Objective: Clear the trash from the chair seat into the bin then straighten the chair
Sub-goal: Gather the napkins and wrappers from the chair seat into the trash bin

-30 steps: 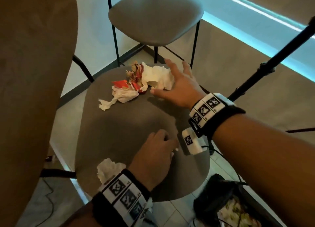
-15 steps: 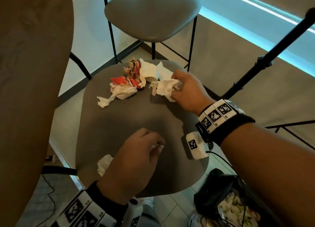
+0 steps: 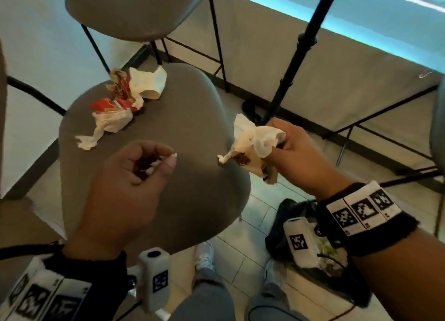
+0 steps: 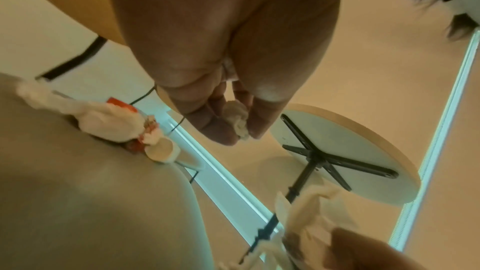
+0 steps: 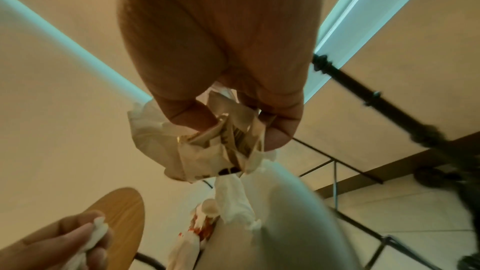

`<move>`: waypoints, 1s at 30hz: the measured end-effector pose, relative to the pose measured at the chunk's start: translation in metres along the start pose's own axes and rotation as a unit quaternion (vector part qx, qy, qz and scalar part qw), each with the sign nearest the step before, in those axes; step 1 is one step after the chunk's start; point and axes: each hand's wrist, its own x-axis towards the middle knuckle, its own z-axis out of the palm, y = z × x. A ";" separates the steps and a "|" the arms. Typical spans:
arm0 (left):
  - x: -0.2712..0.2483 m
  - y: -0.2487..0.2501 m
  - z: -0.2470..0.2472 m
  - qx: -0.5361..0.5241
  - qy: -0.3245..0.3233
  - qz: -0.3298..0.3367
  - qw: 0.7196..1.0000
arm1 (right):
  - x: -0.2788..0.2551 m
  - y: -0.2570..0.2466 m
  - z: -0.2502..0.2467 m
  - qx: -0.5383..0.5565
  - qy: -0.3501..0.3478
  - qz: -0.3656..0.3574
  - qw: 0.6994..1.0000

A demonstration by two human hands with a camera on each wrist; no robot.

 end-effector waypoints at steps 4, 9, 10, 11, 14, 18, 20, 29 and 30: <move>0.005 0.016 0.060 -0.024 -0.045 0.028 0.998 | -0.071 0.067 -0.048 0.080 0.075 0.082 0.991; -0.005 0.026 0.196 -0.061 -0.187 -0.002 0.981 | -0.161 0.175 -0.096 0.089 0.184 0.197 0.959; -0.010 0.026 0.228 -0.065 -0.217 -0.001 0.974 | -0.177 0.201 -0.101 0.093 0.198 0.227 0.949; -0.016 0.024 0.262 -0.063 -0.250 -0.003 0.966 | -0.192 0.232 -0.104 0.110 0.211 0.260 0.936; -0.044 0.009 0.368 -0.041 -0.346 -0.051 0.936 | -0.232 0.324 -0.101 0.174 0.227 0.369 0.884; -0.083 -0.035 0.489 -0.002 -0.442 -0.166 0.882 | -0.262 0.430 -0.082 0.235 0.232 0.523 0.786; -0.097 -0.063 0.534 0.013 -0.460 -0.201 0.865 | -0.272 0.477 -0.072 0.268 0.227 0.575 0.739; -0.125 -0.119 0.573 0.056 -0.485 -0.322 0.811 | -0.280 0.540 -0.045 0.471 0.307 0.583 0.587; -0.124 -0.120 0.565 0.063 -0.484 -0.317 0.813 | -0.282 0.539 -0.044 0.470 0.316 0.587 0.578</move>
